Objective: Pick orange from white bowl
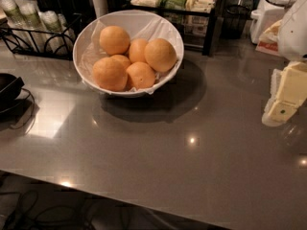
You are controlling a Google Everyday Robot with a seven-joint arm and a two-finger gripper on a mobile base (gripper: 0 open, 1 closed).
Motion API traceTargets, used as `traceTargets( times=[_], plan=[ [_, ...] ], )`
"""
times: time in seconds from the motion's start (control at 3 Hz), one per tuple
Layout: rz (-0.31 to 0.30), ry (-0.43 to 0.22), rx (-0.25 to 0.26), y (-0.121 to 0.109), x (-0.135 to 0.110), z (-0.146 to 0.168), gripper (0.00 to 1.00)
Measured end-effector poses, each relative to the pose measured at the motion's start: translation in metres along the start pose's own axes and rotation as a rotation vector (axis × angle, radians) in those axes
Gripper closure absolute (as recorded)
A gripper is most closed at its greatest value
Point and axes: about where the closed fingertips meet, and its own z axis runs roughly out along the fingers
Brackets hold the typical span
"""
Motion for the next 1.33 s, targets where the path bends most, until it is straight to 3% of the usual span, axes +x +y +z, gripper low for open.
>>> traceTargets(
  times=[0.67, 1.0, 1.33],
  plan=[
    [-0.007, -0.026, -0.005, -0.008, -0.011, 0.006, 0.0],
    [-0.053, -0.098, -0.002, -0.031, -0.051, 0.021, 0.0],
    [-0.125, -0.198, 0.026, -0.079, -0.128, 0.047, 0.0]
  ],
)
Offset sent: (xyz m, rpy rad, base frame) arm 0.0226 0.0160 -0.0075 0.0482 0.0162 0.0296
